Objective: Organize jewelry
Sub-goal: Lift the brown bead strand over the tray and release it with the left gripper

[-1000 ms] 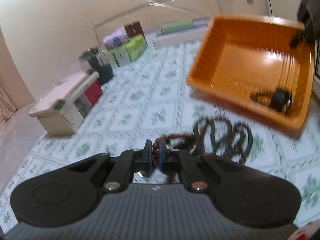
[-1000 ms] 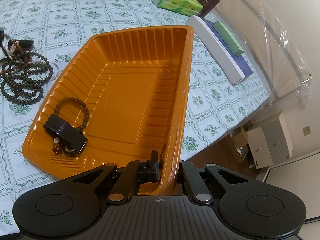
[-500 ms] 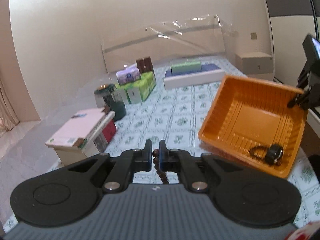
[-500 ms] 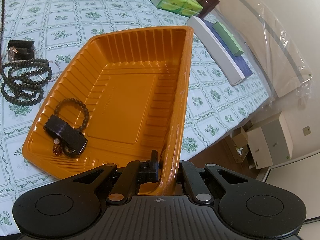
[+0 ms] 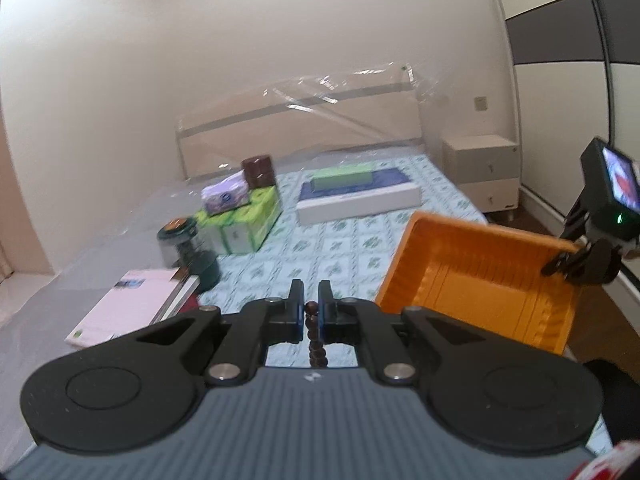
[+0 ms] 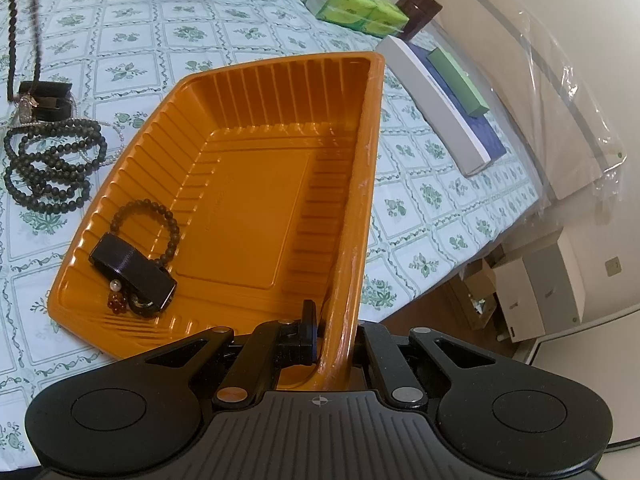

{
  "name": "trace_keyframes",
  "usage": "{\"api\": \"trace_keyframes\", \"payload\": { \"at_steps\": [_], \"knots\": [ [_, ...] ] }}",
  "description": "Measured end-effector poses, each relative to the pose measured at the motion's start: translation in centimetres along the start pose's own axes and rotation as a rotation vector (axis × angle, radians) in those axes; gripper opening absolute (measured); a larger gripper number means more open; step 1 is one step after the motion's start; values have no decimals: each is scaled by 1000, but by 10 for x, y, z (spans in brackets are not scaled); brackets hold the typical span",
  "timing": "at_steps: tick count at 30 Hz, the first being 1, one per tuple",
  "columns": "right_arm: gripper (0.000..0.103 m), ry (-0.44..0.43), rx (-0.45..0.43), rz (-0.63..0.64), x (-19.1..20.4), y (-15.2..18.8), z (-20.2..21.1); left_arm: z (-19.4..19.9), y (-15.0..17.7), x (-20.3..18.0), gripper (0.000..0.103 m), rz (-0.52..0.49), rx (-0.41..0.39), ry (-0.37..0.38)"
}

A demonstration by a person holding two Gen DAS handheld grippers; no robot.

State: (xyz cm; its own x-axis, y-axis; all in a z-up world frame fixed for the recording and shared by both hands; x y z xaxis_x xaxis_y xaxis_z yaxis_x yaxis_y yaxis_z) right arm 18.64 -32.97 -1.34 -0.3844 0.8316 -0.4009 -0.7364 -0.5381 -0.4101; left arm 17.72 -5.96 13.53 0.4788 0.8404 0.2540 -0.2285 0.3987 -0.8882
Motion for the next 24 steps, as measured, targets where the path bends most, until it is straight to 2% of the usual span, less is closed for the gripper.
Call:
{"api": "trace_keyframes", "payload": {
  "at_steps": [7,12,14,20,24],
  "knots": [
    [3,0,-5,9,1,-2,1,-24,-42,-26,6,-23,-50,92],
    [3,-1,-8,13,1,-2,2,-47,-62,-49,6,-29,-58,172],
    [3,-2,-7,13,0,-2,1,-58,-63,-59,6,-36,-44,201],
    [3,-3,-7,13,0,-1,0,-98,-42,-93,6,-123,66,273],
    [3,-3,-7,12,1,-1,0,-120,-31,-105,6,-115,111,301]
  ]
}}
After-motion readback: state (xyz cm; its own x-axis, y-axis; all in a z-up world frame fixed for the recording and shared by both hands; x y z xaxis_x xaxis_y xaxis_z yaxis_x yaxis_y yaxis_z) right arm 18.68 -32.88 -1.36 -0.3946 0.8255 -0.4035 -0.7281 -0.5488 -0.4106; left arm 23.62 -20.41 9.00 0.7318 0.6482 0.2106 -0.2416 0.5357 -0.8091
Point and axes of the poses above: each gripper's, at about its wrist camera, not at the fingertips, and z roughly against the way its jaws point, x to its left, y to its underside, the point moved 8 cm from there along -z, roughly the way its jaws point, and after that the axes turned 3 degrees about -z, right-handed, at the moved point
